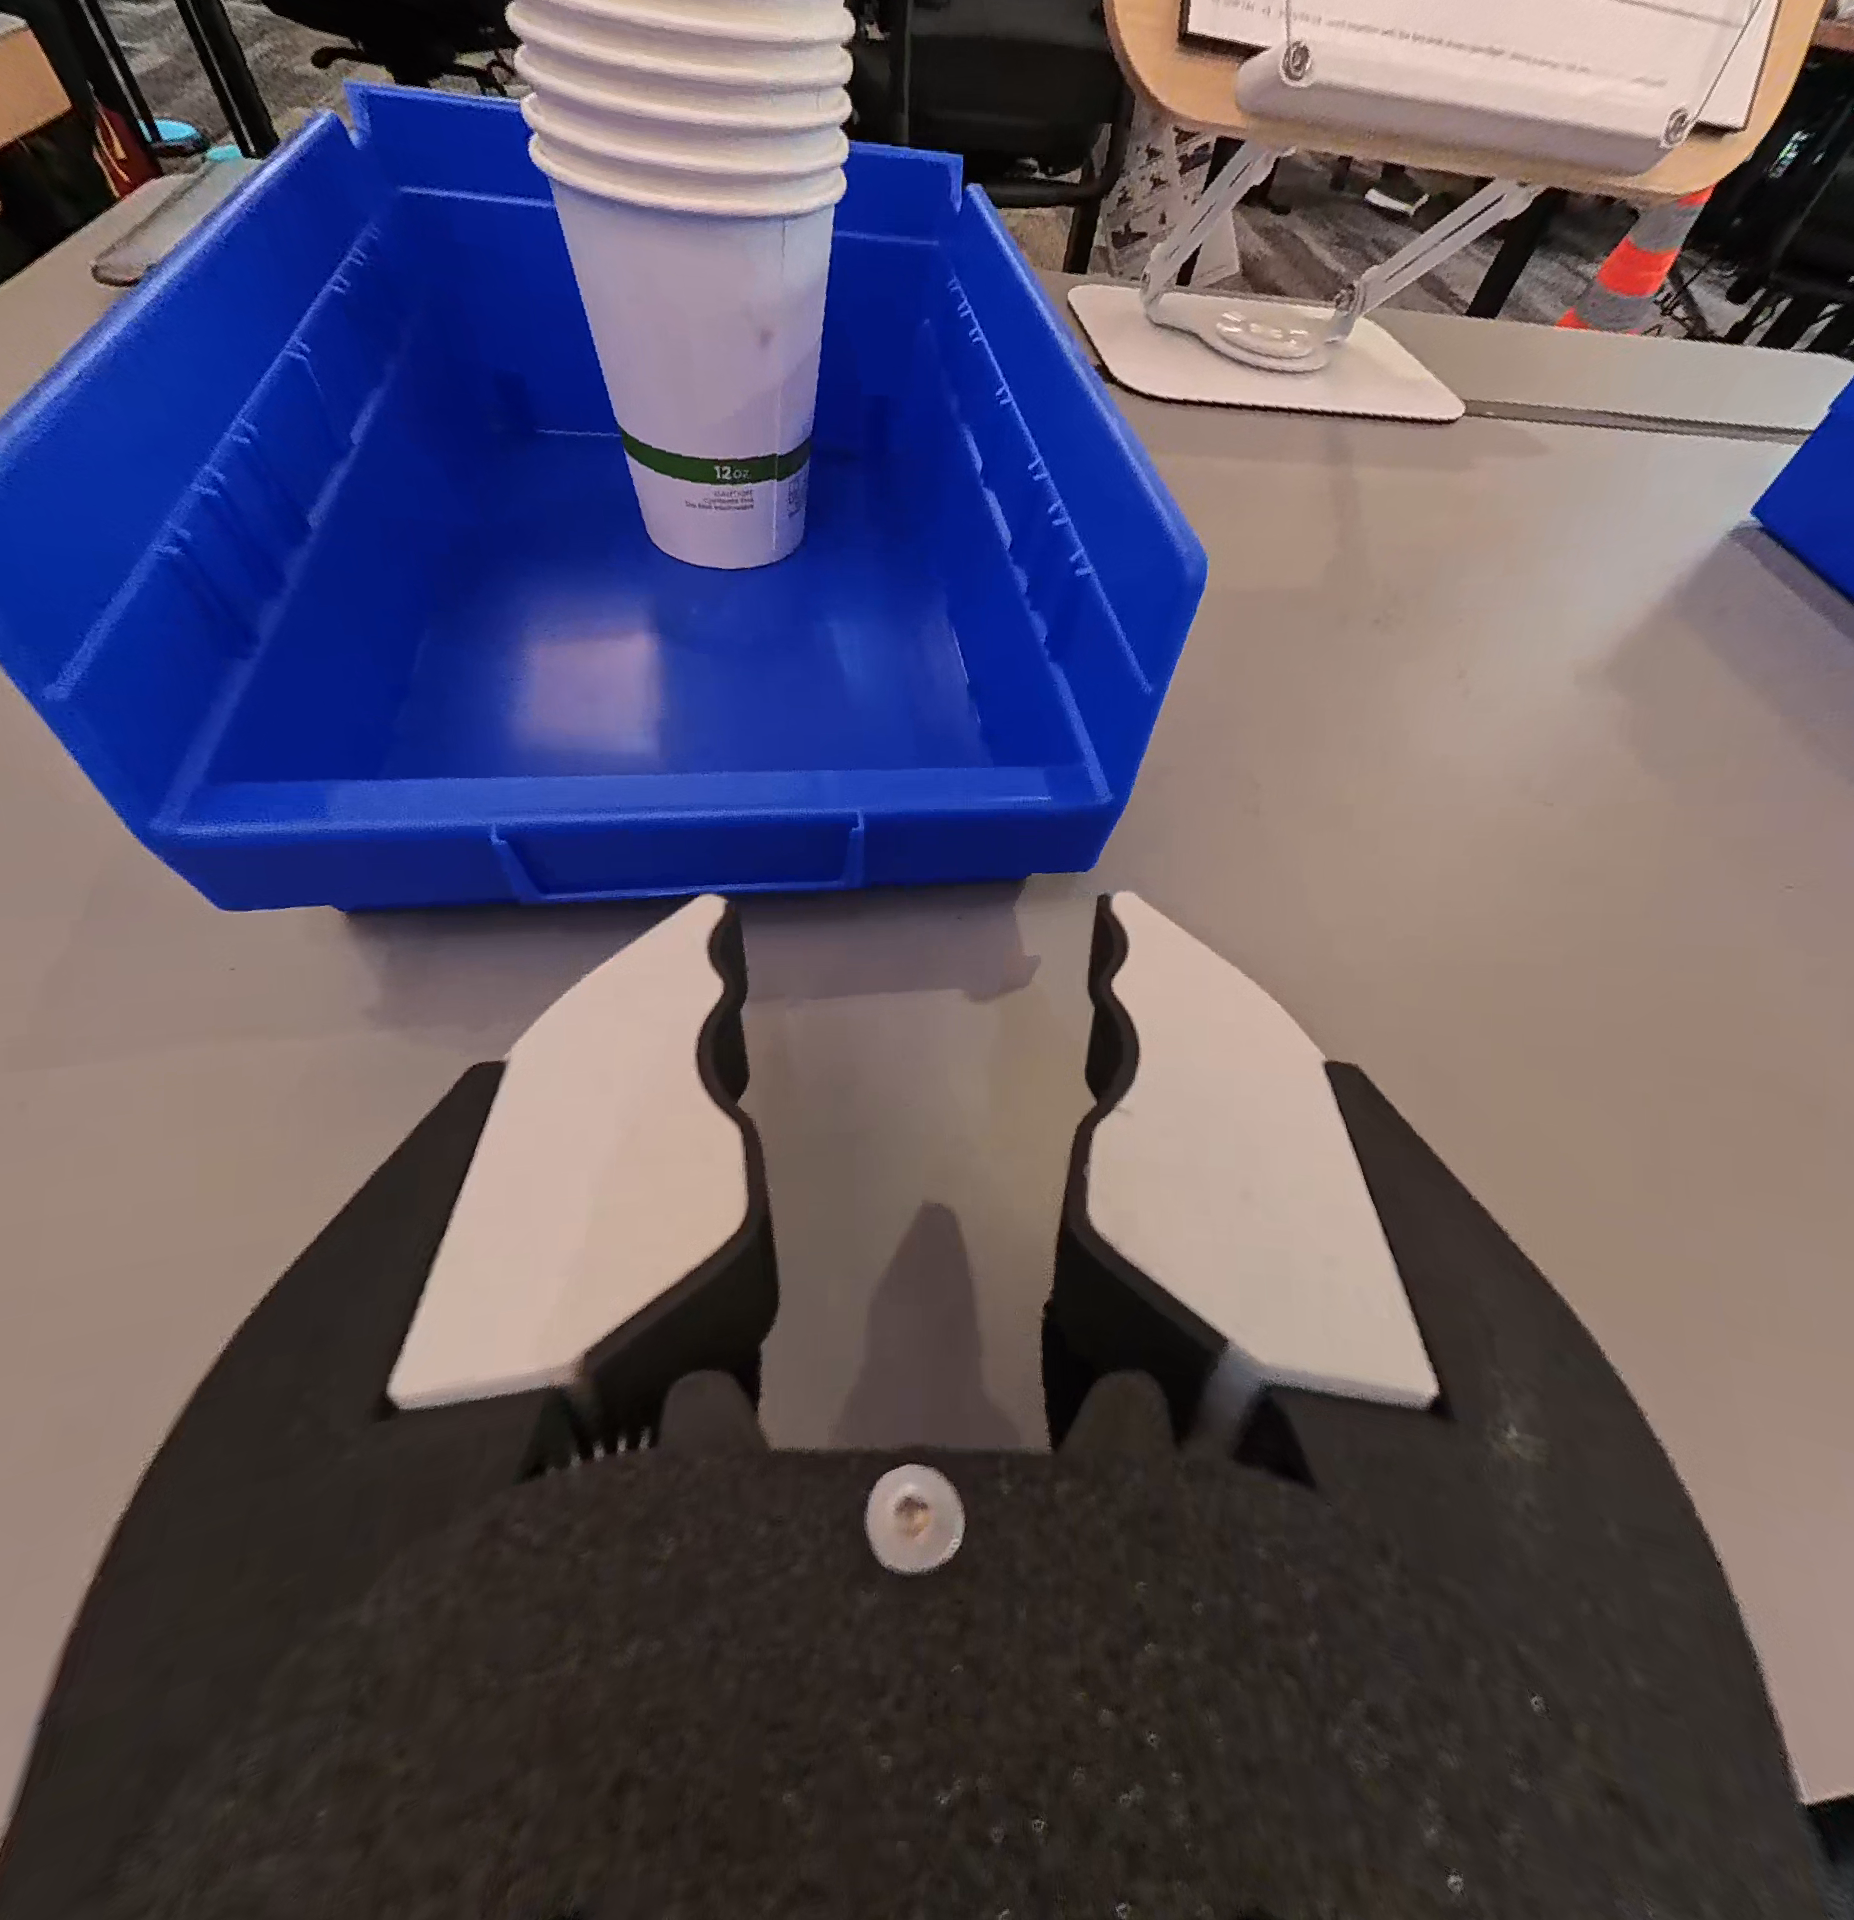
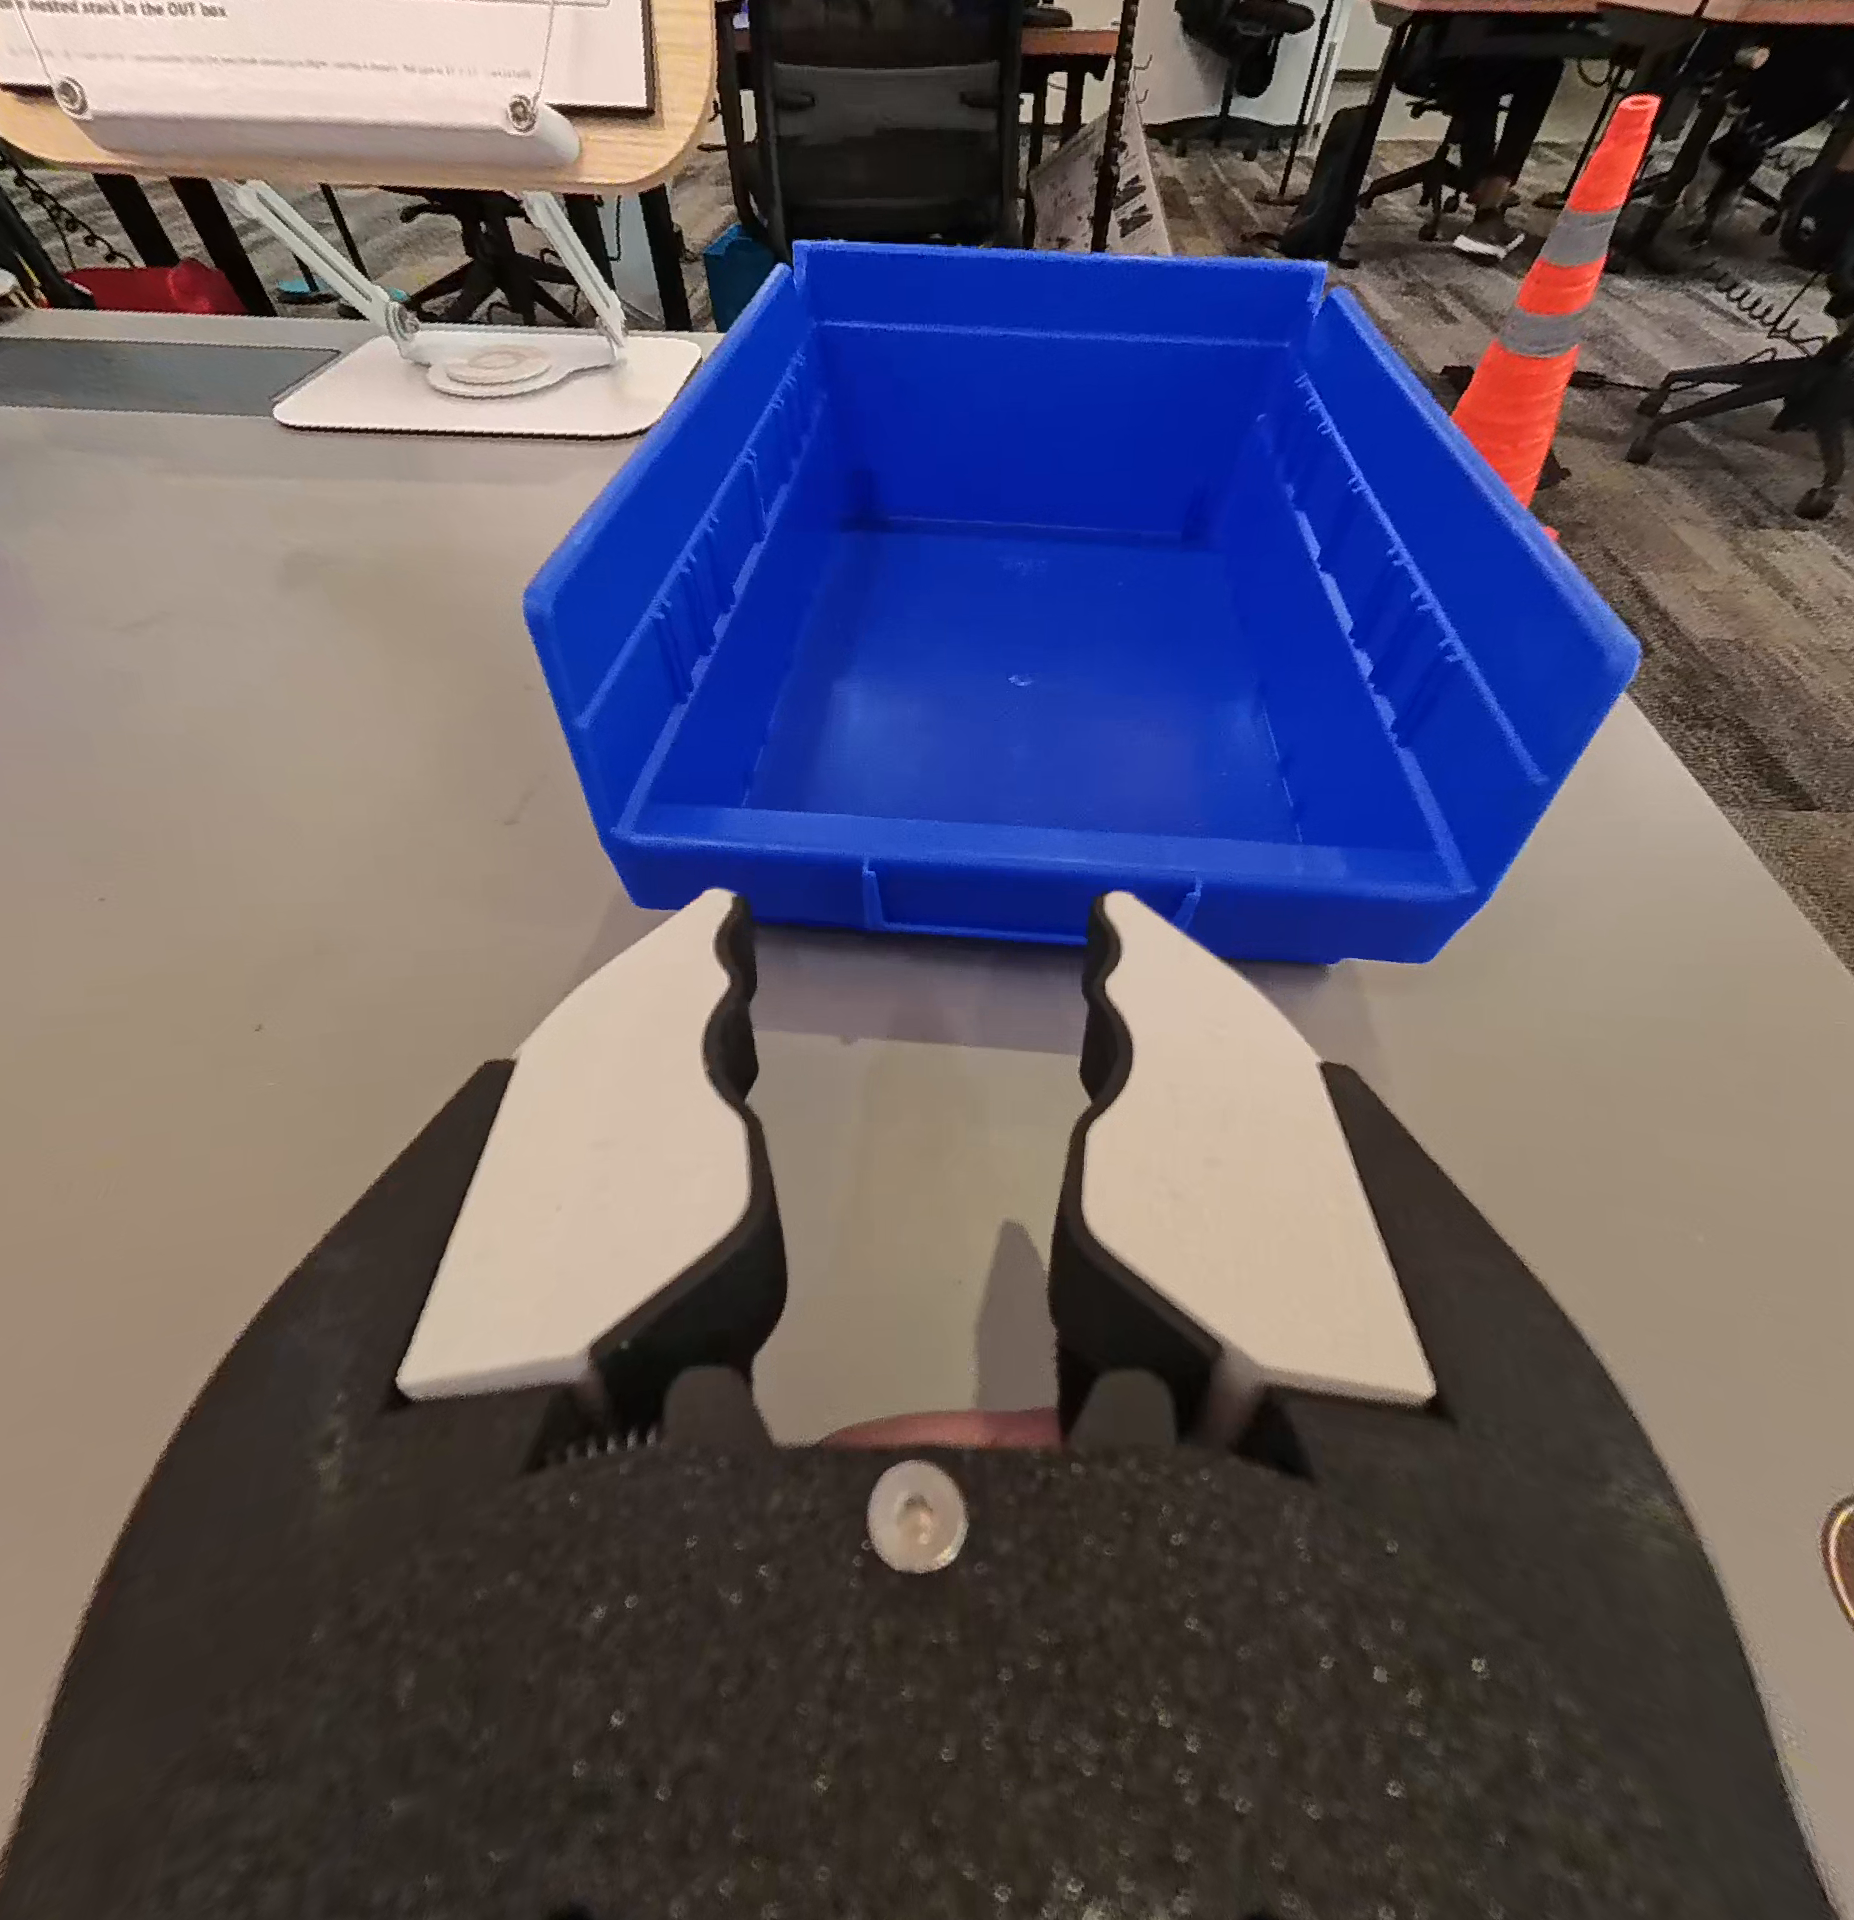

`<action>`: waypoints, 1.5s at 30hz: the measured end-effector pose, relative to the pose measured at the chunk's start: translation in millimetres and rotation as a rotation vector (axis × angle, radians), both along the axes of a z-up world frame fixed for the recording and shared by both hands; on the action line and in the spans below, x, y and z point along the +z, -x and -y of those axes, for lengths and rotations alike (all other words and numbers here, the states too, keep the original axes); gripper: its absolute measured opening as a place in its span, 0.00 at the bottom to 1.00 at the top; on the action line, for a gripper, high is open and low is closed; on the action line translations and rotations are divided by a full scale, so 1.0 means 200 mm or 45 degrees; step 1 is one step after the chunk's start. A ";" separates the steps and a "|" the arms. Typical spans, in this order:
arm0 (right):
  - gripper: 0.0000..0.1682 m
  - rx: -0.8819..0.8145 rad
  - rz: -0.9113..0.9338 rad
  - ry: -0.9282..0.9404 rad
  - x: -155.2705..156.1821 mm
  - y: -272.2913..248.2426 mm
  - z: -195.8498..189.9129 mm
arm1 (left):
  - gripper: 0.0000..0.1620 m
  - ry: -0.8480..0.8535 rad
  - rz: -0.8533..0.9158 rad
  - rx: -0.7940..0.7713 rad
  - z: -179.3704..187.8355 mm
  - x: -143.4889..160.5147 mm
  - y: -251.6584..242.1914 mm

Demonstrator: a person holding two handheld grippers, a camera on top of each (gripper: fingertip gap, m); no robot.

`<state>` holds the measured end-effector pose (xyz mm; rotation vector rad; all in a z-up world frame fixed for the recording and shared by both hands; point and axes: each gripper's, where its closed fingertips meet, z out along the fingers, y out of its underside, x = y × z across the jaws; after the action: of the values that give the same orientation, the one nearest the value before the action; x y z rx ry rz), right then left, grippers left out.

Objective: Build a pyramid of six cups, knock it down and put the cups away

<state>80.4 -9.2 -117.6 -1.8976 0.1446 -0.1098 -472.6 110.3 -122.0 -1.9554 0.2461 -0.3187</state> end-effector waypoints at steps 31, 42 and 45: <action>0.33 0.141 0.014 -0.009 0.01 0.13 -0.01 | 0.18 0.615 -0.966 -1.033 -1.06 0.38 -0.08; 0.33 0.167 0.008 0.006 0.00 0.16 -0.01 | 0.02 0.637 -0.990 -1.088 -1.03 0.37 -0.09; 0.32 0.167 0.007 0.004 0.01 0.16 -0.01 | 0.02 0.625 -1.011 -1.084 -1.03 0.40 -0.10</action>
<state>49.2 -7.1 -116.5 -1.9040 0.0159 -0.0265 -452.6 315.9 -42.8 -2.2822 1.6649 -0.1207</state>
